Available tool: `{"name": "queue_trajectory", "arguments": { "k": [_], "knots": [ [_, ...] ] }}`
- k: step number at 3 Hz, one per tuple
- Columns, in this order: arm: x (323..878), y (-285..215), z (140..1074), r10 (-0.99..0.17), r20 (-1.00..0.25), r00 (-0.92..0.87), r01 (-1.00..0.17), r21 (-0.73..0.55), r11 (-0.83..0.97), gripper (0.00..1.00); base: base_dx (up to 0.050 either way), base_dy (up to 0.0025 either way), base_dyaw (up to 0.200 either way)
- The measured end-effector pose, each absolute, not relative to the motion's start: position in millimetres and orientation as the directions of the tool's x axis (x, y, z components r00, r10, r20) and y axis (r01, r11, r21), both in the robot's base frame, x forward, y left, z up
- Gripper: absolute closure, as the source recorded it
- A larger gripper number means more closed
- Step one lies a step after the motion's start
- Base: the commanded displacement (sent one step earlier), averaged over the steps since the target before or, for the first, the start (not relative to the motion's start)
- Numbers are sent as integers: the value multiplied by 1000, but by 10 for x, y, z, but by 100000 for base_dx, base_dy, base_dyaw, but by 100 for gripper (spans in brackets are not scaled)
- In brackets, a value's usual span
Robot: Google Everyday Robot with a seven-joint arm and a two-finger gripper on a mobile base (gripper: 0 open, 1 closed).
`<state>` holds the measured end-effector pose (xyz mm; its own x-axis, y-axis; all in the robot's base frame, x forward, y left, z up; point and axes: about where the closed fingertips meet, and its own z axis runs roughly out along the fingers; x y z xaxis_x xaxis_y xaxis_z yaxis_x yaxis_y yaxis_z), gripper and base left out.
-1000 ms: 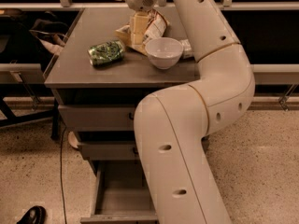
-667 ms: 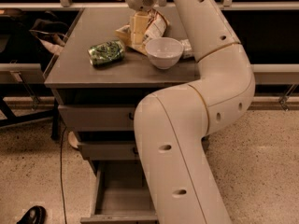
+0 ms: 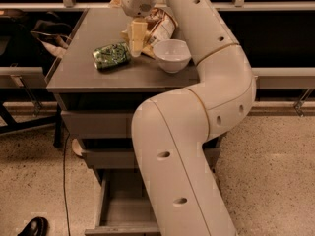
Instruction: Place green can into bottom drawer
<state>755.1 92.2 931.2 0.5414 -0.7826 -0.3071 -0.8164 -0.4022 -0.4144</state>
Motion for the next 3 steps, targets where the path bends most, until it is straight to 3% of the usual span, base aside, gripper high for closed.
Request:
{"name": "queue_trajectory", "arguments": {
  "k": [3],
  "knots": [
    [7625,1297,8590,-645,-539,542,-840,-373,-395,0,0,0,0]
  ]
}}
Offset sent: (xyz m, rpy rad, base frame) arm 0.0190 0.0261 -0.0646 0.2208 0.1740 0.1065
